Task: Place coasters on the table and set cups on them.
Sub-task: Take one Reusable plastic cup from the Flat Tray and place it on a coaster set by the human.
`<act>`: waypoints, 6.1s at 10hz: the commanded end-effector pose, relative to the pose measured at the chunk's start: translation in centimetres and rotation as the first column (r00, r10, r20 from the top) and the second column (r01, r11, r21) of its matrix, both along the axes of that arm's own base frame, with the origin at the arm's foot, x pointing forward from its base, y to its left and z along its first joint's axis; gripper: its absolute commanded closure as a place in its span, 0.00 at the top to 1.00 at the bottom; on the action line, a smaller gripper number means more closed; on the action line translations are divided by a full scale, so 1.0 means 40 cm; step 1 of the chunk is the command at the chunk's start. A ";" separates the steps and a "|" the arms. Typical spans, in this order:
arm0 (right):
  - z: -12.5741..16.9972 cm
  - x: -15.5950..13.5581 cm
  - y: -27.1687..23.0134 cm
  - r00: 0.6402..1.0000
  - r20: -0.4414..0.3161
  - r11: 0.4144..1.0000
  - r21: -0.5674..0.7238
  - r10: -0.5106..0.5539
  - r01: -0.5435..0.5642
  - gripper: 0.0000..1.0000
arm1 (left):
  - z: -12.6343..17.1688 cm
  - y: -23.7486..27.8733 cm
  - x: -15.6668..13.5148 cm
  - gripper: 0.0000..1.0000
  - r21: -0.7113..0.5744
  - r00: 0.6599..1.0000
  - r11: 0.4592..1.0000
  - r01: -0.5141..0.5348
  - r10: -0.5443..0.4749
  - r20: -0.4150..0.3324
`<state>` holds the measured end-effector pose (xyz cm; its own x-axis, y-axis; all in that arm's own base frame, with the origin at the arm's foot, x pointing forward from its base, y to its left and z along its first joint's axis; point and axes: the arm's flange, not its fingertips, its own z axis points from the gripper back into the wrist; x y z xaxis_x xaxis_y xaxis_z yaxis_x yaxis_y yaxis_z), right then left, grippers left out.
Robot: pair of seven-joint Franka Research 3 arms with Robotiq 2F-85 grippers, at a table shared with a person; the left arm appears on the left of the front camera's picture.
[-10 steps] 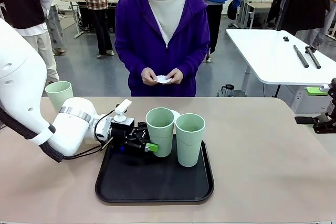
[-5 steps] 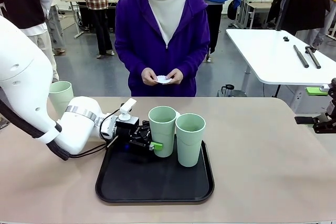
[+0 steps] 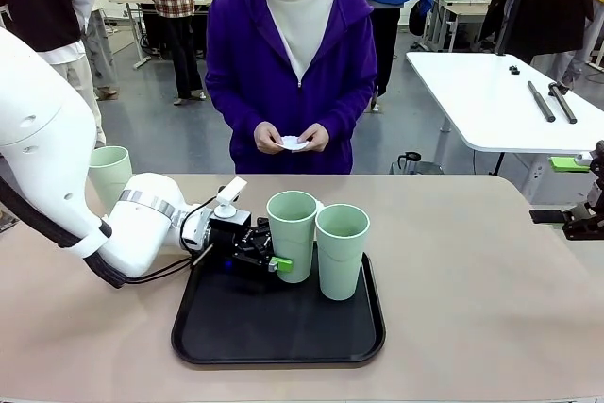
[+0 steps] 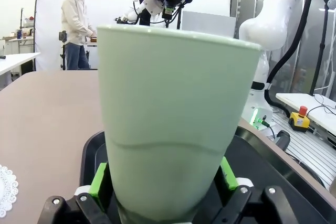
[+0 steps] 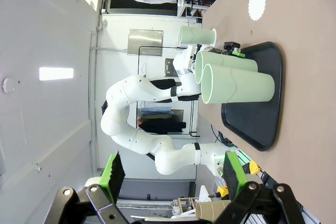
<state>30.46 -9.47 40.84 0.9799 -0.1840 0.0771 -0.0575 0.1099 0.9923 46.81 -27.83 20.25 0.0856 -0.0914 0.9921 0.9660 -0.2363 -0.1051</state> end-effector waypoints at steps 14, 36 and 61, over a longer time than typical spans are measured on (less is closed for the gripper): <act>-0.002 0.002 0.000 1.000 0.015 1.000 0.008 0.001 -0.001 1.00 | 0.365 0.078 -0.056 0.12 0.050 0.986 0.986 -0.159 0.156 0.061; -0.002 0.002 0.000 1.000 0.015 1.000 0.008 0.001 -0.001 1.00 | 0.188 -0.046 0.389 0.83 -0.007 0.971 0.974 -0.228 0.228 0.069; -0.002 0.002 0.000 1.000 0.015 1.000 0.008 0.001 -0.001 1.00 | 0.038 -0.048 0.430 1.00 0.088 0.973 0.973 -0.211 0.201 0.109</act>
